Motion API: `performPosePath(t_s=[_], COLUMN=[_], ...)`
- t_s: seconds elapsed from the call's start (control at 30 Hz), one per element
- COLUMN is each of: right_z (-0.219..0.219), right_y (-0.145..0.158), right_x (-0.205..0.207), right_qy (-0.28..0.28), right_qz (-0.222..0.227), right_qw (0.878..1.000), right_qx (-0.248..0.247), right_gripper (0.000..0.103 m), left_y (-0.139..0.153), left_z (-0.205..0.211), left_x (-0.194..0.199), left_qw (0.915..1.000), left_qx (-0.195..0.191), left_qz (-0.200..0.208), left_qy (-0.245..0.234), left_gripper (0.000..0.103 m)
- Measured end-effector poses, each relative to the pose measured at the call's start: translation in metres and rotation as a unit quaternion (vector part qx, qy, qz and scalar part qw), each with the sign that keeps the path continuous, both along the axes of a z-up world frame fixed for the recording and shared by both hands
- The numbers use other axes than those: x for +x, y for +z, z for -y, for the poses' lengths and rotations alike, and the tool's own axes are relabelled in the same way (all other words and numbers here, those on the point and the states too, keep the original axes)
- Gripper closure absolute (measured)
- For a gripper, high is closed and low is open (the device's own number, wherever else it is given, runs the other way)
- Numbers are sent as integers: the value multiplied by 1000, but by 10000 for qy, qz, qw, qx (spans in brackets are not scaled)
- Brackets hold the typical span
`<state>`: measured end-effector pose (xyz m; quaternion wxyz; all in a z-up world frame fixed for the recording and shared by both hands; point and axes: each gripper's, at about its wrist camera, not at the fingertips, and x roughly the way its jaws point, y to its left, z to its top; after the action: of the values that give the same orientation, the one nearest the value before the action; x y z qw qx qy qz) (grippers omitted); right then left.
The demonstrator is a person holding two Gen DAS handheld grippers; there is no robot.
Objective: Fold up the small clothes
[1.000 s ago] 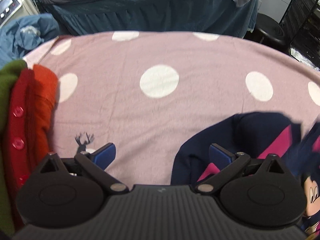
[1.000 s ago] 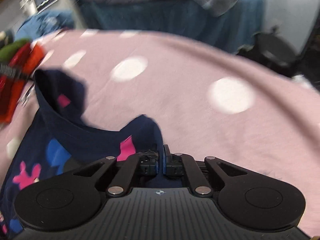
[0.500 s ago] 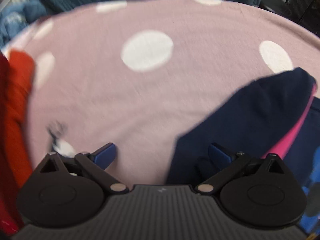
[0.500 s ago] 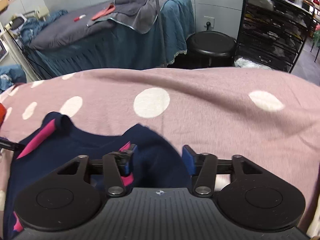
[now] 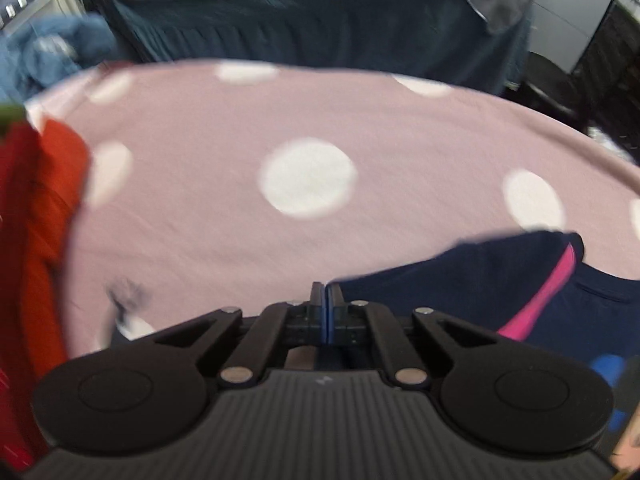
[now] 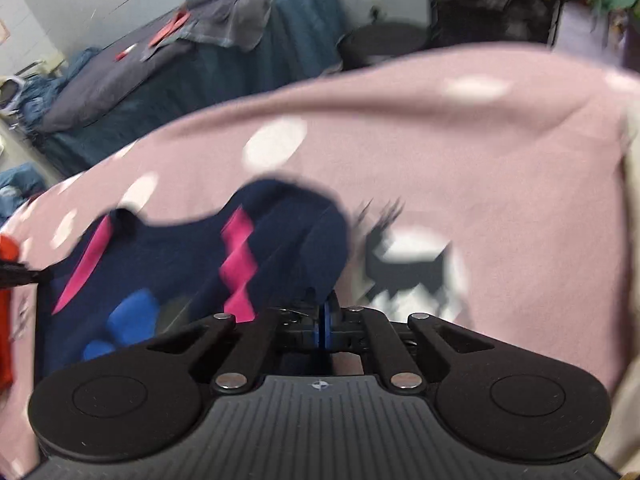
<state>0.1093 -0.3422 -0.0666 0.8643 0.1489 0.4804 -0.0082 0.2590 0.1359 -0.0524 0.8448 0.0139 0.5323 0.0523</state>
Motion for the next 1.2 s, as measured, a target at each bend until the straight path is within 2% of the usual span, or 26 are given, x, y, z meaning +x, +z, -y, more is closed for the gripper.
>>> performPosePath(t_s=[0.07,0.1,0.17,0.2,0.23,0.27,0.3,0.33,0.4,0.5,0.63,0.77,0.9,1.0,1.2], right_z=[8,9,5,2,3,6,9,10,7,1,-2,-4,-3,-7,-20], right_y=[6,7,1,-5,-7,-6,-1,5,17,34,53,61,57,52,50], right_x=[11,17,28,32,34,33,26,18,-1,-36,-84,-126,-158,-176,-197], right_qy=[-47,38,216,214,103,-93,-280,-394,-460,-345,-235,-210,-430,-496,-457], right_qz=[73,85,-96,-198,-270,-269,-140,87,473,827,1019,906,594,449,396], right_qw=[9993,9985,9952,9932,9921,9922,9937,9951,9945,9929,9935,9952,9973,9978,9981], right_qx=[-354,-535,-950,-1125,-1224,-1210,-1076,-907,-811,-778,-450,-311,-52,-16,119], right_gripper=[100,100,100,93,73,61,42,37,27,24,6,6,6,6,6], left_y=[9,10,10,11,13,15,16,15,12,3,-4,-8,-11,-19,-21], left_z=[-5,-10,-21,-25,-25,-23,-22,-23,-24,-33,-53,-74,-79,-79,-58], left_x=[8,13,20,19,16,9,1,-7,-31,-73,-140,-202,-250,-268,-280], left_qw=[9979,9980,9996,9997,9998,9998,9996,9995,9993,9985,9981,9957,9903,9861,9923], left_qx=[603,605,211,76,86,173,260,315,293,142,43,-389,-949,-1166,-761], left_qz=[241,177,-124,-153,-142,-109,-46,4,-49,-359,-575,-828,-959,-1075,-967], left_qy=[-22,12,152,147,117,82,30,-37,-223,-401,-237,110,328,503,149], left_gripper=[103,103,98,93,75,61,32,18,16,15,12,12,14,26,28])
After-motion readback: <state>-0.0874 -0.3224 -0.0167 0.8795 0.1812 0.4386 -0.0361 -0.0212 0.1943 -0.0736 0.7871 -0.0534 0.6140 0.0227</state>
